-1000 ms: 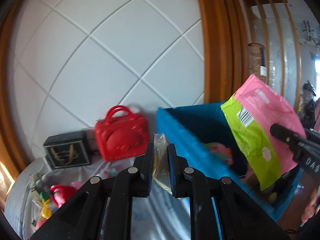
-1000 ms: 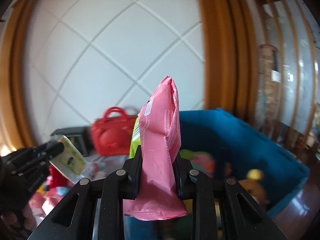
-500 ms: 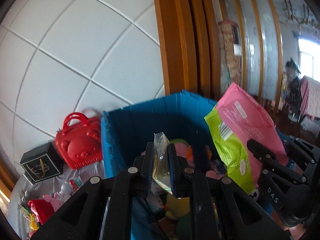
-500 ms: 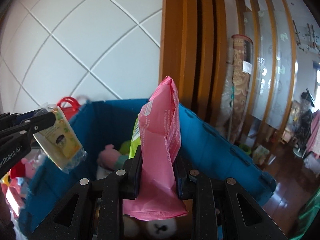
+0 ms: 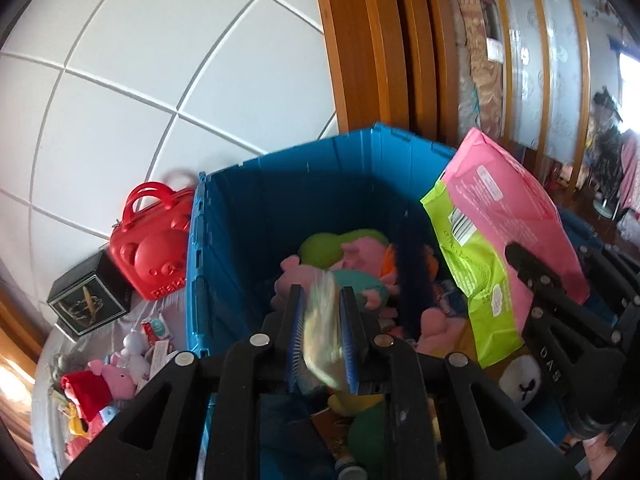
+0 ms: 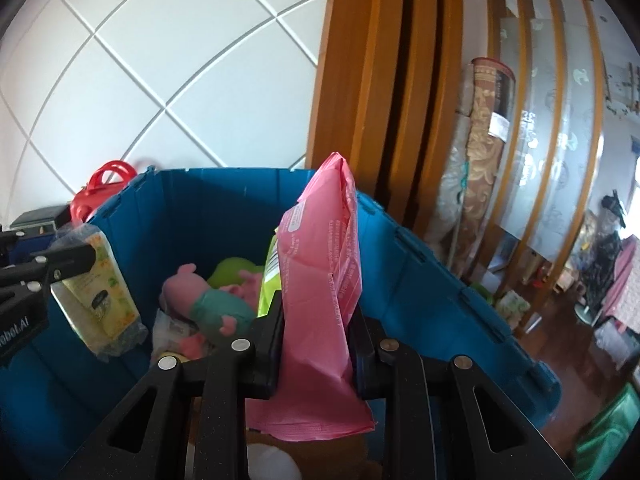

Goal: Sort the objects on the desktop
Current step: 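Open both tools to drop the packet and wipes pack into the bin, then withdraw both tools from the bin back toward the pile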

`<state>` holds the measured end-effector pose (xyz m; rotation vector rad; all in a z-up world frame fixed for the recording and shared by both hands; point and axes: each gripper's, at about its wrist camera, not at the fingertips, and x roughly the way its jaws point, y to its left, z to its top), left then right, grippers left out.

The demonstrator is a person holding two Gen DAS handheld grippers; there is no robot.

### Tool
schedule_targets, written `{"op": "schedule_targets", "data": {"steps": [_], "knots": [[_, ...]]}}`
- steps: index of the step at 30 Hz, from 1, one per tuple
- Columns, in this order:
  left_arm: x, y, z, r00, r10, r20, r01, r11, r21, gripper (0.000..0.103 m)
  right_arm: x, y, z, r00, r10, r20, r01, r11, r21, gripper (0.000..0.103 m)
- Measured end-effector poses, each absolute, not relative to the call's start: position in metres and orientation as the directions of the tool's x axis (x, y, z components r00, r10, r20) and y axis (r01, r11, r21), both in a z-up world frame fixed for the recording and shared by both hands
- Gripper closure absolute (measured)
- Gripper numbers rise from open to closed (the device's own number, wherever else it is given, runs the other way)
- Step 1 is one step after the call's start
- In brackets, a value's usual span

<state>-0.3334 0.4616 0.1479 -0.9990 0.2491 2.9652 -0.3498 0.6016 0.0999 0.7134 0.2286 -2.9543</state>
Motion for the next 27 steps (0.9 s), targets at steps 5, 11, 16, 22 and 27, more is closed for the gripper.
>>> {"op": "schedule_targets", "data": {"steps": [5,11,16,22,27], "knots": [[-0.329,0.458,0.149,-0.814,-0.082,-0.575,-0.021,-0.985,0.169,0.053,-0.349,0.6,0.101,-0.885,-0.075,-0.459,0.147,-0.981,-0.125,0.07],[-0.323,0.45,0.156,-0.841,-0.069,-0.537,-0.006,-0.99,0.138,0.033,-0.346,0.598,0.104,-0.894,-0.053,-0.446,0.129,-0.982,-0.141,0.041],[-0.321,0.45,0.157,-0.847,-0.077,-0.526,0.0,-0.99,0.144,0.033,-0.344,0.598,0.105,-0.902,-0.042,-0.429,0.116,-0.982,-0.149,0.031],[-0.323,0.447,0.157,-0.843,-0.065,-0.534,-0.004,-0.992,0.128,0.033,-0.347,0.598,0.105,-0.896,-0.049,-0.442,0.126,-0.981,-0.147,0.029],[-0.316,0.439,0.162,-0.849,-0.018,-0.529,-0.023,-0.997,0.071,0.033,-0.348,0.599,0.105,-0.891,-0.06,-0.45,0.137,-0.981,-0.141,0.025]]}}
